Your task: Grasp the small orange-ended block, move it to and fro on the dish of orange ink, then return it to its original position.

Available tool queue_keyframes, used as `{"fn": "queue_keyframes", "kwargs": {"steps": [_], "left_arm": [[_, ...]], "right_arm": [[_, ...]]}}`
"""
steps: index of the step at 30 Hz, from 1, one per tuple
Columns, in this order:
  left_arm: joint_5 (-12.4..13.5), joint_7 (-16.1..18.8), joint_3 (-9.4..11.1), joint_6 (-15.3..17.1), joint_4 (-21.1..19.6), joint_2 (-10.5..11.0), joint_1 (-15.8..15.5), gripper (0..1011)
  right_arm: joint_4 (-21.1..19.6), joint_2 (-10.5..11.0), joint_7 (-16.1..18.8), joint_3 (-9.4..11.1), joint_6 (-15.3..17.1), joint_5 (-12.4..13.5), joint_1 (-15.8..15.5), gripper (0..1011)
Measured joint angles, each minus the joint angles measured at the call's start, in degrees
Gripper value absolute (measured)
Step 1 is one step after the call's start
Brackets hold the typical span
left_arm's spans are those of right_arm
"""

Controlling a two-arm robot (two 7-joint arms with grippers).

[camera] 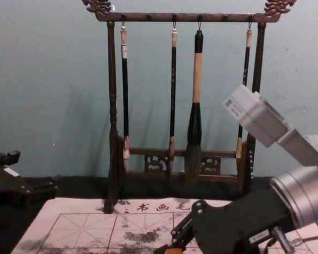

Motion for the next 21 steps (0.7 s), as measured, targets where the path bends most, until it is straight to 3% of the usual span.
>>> {"fn": "queue_keyframes", "kwargs": {"steps": [21], "left_arm": [[0.0,0.0,0.0,0.0,0.0,0.0,0.0,1001]], "right_arm": [[5.8,-3.5,-0.6,0.0,-1.8,-1.0,2.2,133]]}}
